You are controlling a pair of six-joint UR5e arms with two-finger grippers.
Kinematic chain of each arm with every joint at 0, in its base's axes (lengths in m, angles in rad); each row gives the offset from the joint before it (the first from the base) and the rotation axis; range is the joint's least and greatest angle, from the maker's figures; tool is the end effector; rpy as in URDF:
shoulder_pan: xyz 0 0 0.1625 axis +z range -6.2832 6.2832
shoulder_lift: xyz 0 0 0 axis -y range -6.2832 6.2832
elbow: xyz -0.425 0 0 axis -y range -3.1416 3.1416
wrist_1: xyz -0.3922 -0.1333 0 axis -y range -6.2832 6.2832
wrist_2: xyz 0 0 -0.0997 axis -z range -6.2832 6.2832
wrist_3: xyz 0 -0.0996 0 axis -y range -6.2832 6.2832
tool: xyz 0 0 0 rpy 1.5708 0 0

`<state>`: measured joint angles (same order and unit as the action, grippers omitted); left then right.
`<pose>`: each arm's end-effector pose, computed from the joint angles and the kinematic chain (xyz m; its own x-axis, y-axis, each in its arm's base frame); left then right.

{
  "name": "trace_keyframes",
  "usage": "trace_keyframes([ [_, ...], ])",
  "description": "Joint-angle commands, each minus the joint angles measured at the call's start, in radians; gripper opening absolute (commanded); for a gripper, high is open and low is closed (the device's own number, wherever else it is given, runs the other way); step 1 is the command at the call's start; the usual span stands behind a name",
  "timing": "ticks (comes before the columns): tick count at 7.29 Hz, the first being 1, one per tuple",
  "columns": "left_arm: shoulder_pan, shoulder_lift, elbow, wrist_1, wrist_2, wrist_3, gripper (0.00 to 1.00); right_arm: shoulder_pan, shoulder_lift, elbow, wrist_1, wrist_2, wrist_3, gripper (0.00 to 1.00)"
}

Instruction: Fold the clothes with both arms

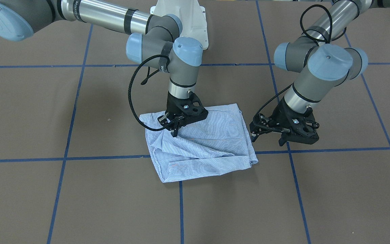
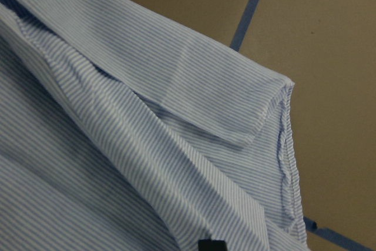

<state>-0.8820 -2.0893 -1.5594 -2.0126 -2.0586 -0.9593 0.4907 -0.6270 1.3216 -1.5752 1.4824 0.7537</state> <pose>0.3673 -0.5824 0.3114 0.5557 0.1229 -0.8222 0.1476 0.9587 0.2431 -0.6259 -0.4955 0.1738 0.8439 -0.3726 0.3861 0.1408 0.8481 0.5108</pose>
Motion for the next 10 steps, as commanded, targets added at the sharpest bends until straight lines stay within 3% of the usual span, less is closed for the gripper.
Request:
trace_keyframes([
  [1, 0.0, 0.002, -0.008, 0.002, 0.0, -0.004, 1.0, 0.041, 0.007, -0.025, 0.007, -0.017, -0.019, 0.0],
  [2, 0.0, 0.002, -0.014, 0.005, 0.0, -0.004, 1.0, 0.061, 0.036, -0.069, 0.021, -0.019, -0.045, 0.0],
  [3, 0.0, 0.002, -0.027, 0.008, 0.0, -0.01, 1.0, 0.074, 0.074, -0.173, 0.125, -0.027, -0.045, 0.0],
  [4, 0.0, 0.008, -0.037, 0.012, 0.0, -0.013, 1.0, 0.08, 0.096, -0.259, 0.218, -0.039, -0.045, 0.11],
  [5, 0.0, 0.011, -0.039, 0.012, 0.0, -0.013, 1.0, 0.098, 0.11, -0.289, 0.243, -0.027, -0.05, 0.69],
  [6, 0.0, 0.012, -0.039, 0.011, 0.0, -0.013, 1.0, 0.107, 0.119, -0.291, 0.259, -0.011, -0.047, 0.99],
  [10, -0.002, 0.015, -0.051, 0.012, -0.009, -0.006, 1.0, 0.267, 0.147, -0.288, 0.236, 0.302, -0.047, 1.0],
])
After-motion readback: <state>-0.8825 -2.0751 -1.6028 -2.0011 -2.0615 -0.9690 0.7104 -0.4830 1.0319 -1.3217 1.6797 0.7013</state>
